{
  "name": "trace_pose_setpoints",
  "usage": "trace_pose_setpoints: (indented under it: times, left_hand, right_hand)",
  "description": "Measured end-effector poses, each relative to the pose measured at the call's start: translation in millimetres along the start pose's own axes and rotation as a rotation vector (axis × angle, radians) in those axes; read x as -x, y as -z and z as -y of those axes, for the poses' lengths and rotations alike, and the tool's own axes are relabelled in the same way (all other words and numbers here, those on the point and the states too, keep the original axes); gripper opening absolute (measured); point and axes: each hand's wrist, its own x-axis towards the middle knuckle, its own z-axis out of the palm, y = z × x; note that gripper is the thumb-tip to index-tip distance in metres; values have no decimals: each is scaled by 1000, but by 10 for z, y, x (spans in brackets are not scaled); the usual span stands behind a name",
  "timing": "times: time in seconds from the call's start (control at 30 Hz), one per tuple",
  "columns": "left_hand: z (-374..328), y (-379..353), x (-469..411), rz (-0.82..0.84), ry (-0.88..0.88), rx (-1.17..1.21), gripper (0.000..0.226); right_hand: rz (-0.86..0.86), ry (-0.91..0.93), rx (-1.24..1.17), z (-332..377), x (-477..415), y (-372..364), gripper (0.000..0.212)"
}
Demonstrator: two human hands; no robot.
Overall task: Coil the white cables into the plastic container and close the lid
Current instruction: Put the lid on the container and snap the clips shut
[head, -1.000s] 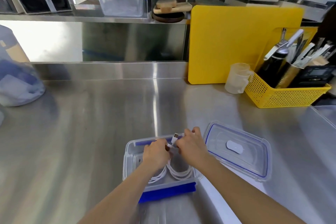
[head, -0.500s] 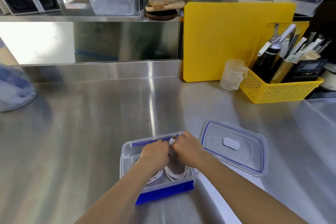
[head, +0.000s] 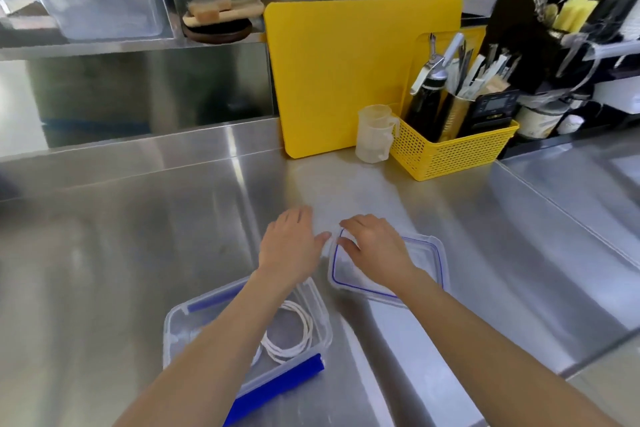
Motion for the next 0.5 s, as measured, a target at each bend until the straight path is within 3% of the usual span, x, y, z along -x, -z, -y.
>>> trace_pose_setpoints:
  times: [0.13, 0.27, 0.37, 0.43, 0.5]
  left_hand:
    - [-203, -324, -187, 152, 32, -11, 67]
    - [-394, -517, -293, 378, 179, 35, 63]
    - [-496, -570, -346, 521, 220, 81, 49]
    - [-545, -561, -384, 493, 242, 130, 38]
    - [-585, -544, -422, 450, 296, 210, 35]
  right_hand:
    - [59, -241, 61, -361, 271, 31, 47]
    - [207, -652, 79, -621, 537, -46, 67]
    - [247, -987, -103, -766, 667, -70, 72]
    - [276, -1148, -266, -829, 697, -47, 67]
    - [219, -1196, -453, -838, 687, -14, 60]
